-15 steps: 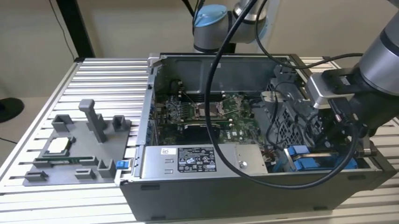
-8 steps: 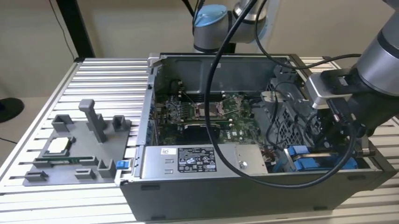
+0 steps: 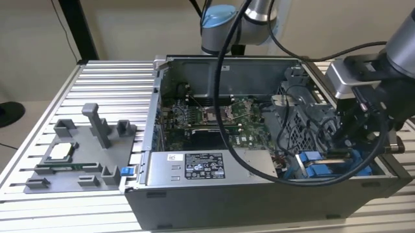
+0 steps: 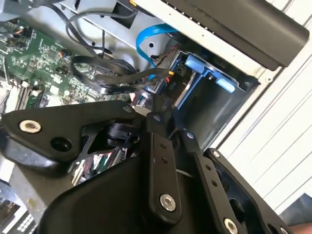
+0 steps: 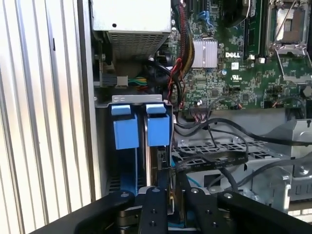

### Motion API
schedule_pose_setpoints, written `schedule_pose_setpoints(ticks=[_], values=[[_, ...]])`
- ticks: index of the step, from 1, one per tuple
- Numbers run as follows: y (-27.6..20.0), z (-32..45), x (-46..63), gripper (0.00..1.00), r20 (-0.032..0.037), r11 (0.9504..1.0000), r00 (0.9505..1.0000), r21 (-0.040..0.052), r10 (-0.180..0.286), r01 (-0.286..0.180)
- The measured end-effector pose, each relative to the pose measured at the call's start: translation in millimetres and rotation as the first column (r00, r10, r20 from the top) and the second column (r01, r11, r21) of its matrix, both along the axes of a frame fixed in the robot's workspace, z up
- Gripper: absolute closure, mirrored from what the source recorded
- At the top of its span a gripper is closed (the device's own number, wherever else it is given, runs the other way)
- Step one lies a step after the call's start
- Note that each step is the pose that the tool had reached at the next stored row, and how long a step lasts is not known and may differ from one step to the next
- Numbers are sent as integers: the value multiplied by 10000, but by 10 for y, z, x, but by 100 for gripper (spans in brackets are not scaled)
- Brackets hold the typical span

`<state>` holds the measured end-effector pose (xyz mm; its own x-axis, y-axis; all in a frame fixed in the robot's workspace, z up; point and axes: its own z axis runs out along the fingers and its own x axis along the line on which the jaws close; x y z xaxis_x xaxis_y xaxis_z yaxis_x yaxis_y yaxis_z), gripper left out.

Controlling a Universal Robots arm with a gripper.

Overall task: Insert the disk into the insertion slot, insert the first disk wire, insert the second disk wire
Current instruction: 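Insert the second disk wire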

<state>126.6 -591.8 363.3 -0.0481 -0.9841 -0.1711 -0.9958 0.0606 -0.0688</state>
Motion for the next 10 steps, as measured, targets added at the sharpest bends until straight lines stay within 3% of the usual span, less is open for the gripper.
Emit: schedule_pose_setpoints(ticks=[7,10], values=[[0,321,0,0,-1,10000,10000,-5,0,0],[0,353,0,0,-1,10000,10000,-1,0,0]])
